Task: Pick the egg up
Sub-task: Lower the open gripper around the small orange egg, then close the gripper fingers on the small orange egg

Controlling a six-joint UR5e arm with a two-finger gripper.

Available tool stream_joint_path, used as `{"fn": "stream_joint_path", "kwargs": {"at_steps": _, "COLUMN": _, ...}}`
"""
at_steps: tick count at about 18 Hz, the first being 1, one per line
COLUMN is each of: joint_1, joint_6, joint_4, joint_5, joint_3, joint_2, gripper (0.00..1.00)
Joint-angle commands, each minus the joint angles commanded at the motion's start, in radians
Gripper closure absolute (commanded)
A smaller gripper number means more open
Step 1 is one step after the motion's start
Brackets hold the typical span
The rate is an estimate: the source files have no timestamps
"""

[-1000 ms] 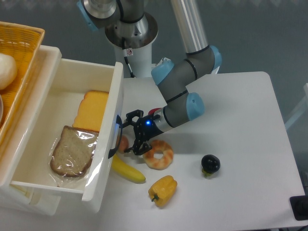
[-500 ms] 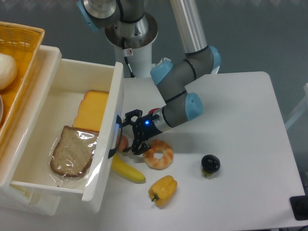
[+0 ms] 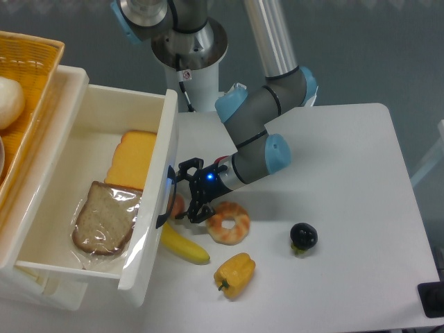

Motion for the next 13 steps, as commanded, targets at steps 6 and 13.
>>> {"fn": "stream_joint_path", "kwargs": {"at_steps": 6, "joint_1": 0.0, "joint_6": 0.0, "joint_4": 0.006, "joint_5": 0.0, "joint_3": 0.002, "joint_2": 0.0, "gripper": 0.26}}
{"fn": "stream_joint_path", "kwargs": {"at_steps": 13, "joint_1": 0.0, "joint_6": 0.0, "joint_4": 0.006, "joint_5": 0.002, "joint_3": 0.005, "joint_2": 0.0, "gripper": 0.37}}
